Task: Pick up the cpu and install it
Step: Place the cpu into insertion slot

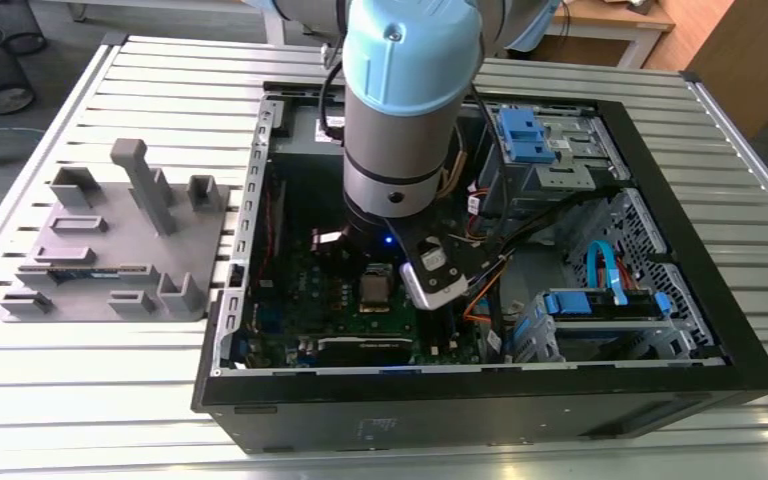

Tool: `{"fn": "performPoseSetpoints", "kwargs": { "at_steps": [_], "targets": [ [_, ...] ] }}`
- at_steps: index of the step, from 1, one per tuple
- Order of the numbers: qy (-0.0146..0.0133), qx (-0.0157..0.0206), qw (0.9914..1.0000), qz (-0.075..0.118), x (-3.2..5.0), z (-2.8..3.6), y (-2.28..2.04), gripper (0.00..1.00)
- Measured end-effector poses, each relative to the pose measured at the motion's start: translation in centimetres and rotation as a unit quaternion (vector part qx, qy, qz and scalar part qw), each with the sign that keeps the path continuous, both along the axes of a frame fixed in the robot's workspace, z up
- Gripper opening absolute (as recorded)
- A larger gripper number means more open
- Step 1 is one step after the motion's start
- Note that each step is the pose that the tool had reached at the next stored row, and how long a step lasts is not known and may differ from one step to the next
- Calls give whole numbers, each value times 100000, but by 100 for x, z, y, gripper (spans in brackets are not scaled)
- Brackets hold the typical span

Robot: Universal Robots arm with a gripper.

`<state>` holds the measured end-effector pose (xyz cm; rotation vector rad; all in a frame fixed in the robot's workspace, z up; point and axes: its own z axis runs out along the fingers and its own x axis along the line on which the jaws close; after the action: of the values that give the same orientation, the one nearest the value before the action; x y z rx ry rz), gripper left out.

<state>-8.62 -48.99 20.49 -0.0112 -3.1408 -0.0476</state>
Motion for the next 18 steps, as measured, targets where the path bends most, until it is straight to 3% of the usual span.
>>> {"fn": "performPoseSetpoints", "kwargs": {
  "at_steps": [4,18],
  "targets": [
    [-3,1,100000,3,0,-46,-1,47],
    [-6,-7,100000,-4,3,-96,0,47]
  ]
}}
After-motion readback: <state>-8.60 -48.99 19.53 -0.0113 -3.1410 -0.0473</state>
